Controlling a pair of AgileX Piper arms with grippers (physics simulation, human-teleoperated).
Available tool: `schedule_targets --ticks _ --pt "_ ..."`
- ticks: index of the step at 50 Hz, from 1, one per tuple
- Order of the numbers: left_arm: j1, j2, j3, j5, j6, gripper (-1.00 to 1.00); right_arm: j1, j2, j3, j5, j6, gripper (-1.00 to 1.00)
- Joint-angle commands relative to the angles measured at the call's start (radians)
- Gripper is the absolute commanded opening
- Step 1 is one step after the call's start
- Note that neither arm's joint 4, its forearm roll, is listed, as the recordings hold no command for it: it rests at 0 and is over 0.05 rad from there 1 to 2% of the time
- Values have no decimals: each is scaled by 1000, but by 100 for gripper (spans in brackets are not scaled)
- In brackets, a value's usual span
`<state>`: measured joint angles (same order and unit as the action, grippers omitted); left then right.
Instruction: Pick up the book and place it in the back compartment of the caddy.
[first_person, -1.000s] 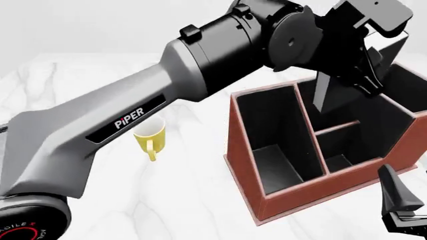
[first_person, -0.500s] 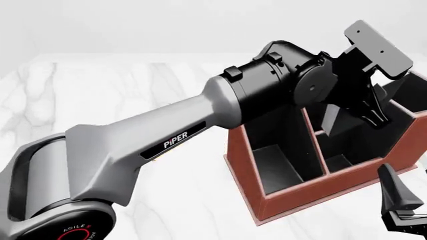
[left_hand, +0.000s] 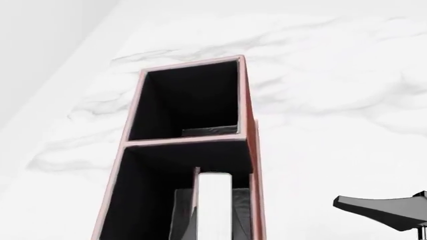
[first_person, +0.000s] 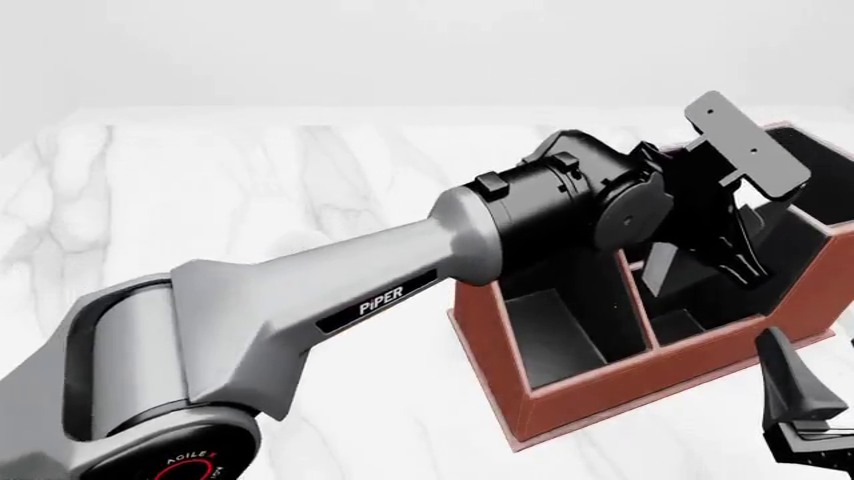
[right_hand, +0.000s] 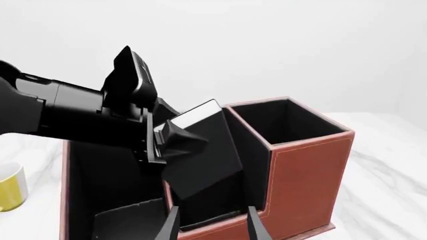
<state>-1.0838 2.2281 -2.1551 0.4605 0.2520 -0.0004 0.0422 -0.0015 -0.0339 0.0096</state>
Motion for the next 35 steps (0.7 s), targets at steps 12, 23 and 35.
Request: schedule_targets --ticks 12,23,35 --pt "6 36 4 -57 -5 -100 -1 11 0 -8 5 100" --pt "-17 34 25 -86 -6 -100 0 1 1 1 7 100" --pt "16 93 -31 -78 -3 -100 1 4 0 -2 8 100"
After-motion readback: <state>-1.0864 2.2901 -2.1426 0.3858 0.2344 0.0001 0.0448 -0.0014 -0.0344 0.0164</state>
